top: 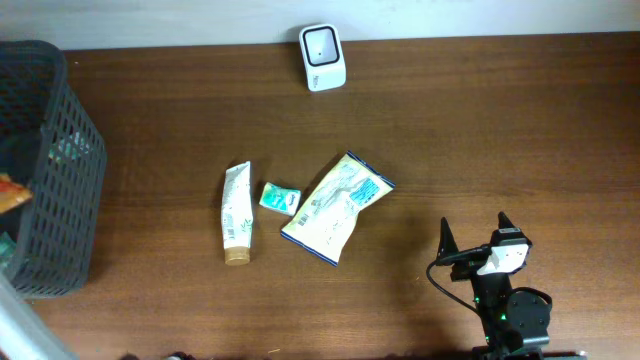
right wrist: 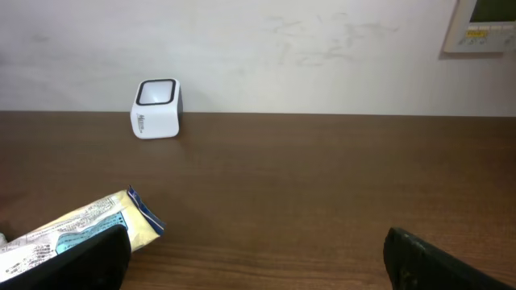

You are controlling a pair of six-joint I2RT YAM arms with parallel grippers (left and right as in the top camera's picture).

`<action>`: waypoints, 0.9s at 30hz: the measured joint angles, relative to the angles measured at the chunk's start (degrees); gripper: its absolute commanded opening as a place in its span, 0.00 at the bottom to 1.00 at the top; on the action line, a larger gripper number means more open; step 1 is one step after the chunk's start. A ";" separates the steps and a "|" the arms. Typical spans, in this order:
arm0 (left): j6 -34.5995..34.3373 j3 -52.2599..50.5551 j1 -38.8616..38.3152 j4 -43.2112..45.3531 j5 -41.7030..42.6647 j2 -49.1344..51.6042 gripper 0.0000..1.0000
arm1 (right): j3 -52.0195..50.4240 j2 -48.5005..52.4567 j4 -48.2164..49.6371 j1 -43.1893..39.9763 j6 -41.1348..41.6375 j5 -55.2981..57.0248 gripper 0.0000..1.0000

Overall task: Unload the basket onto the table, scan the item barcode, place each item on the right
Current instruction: 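Grasp the spaghetti pack in the basket with the left gripper, then lay the spaghetti pack left of the toothpaste tube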

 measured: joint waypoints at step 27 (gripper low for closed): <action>-0.74 -61.33 -31.89 22.75 9.66 3.19 0.00 | 0.00 0.00 0.00 0.00 -0.04 0.02 0.99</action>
